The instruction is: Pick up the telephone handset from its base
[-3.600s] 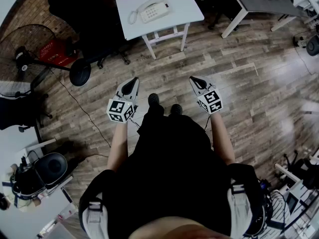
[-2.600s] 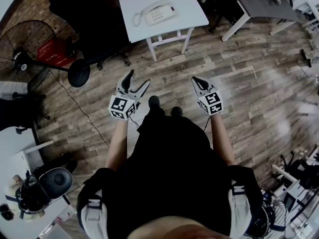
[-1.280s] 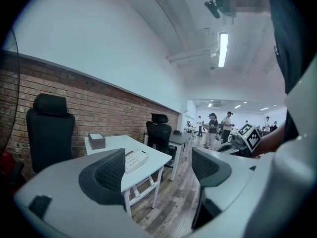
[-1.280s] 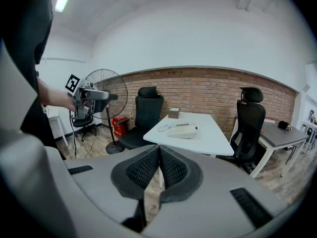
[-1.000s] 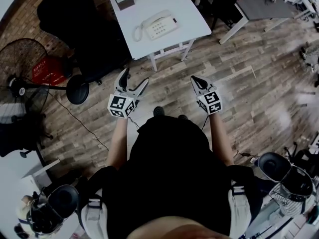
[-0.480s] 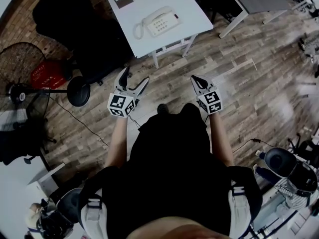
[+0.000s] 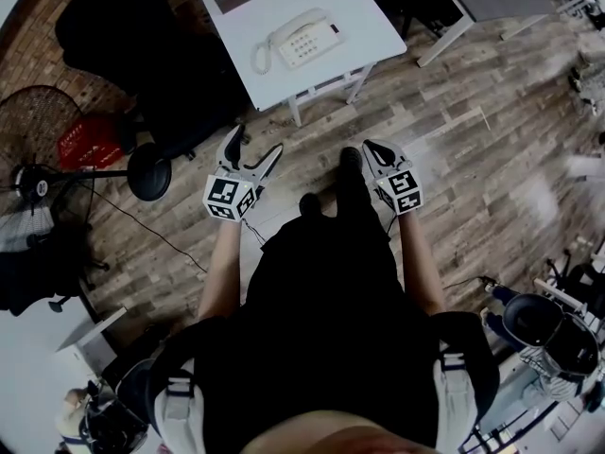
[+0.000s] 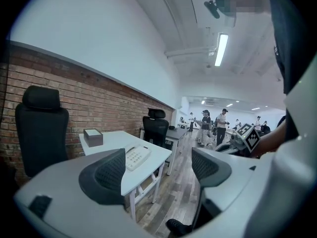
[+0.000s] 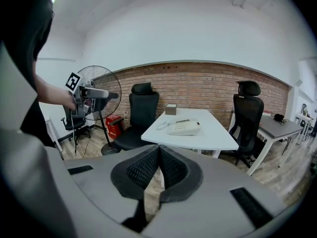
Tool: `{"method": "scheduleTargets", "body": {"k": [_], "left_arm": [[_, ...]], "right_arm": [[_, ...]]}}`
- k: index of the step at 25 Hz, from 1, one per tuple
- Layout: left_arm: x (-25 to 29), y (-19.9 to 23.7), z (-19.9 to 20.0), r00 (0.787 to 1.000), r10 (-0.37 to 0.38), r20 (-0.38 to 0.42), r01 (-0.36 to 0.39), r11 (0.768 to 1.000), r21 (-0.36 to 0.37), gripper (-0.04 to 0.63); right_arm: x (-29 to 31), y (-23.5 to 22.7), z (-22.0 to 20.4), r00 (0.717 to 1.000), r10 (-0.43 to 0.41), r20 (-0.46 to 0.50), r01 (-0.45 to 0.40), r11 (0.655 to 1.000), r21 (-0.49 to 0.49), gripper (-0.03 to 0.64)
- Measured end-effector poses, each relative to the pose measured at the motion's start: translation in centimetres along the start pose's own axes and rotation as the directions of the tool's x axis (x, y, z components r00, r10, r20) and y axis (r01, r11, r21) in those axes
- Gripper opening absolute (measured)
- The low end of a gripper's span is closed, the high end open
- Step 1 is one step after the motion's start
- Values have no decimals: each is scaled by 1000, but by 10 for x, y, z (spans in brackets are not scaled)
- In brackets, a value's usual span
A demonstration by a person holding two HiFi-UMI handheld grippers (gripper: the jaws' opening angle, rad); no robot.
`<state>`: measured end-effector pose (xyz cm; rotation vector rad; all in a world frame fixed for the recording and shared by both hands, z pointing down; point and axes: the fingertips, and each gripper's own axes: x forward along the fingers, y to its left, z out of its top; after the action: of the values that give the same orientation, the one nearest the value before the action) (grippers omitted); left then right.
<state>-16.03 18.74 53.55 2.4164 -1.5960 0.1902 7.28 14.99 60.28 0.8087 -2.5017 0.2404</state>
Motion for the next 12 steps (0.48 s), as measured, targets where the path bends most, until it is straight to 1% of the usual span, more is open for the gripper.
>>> {"method": "scheduleTargets", "body": {"k": [4, 9, 12], "left_arm": [[14, 2, 8, 1000, 5, 3, -5, 1000, 6, 408], [29, 13, 16, 1000, 20, -4, -20, 1000, 13, 408], [39, 19, 18, 999, 33, -9, -33, 999, 11, 408]], "right_arm": [[10, -15, 7, 1000, 8, 0, -8, 1000, -14, -2], [23, -29, 30, 999, 37, 11, -36, 999, -13, -2], [34, -42, 31, 999, 42, 11, -42, 999, -28, -2]]}}
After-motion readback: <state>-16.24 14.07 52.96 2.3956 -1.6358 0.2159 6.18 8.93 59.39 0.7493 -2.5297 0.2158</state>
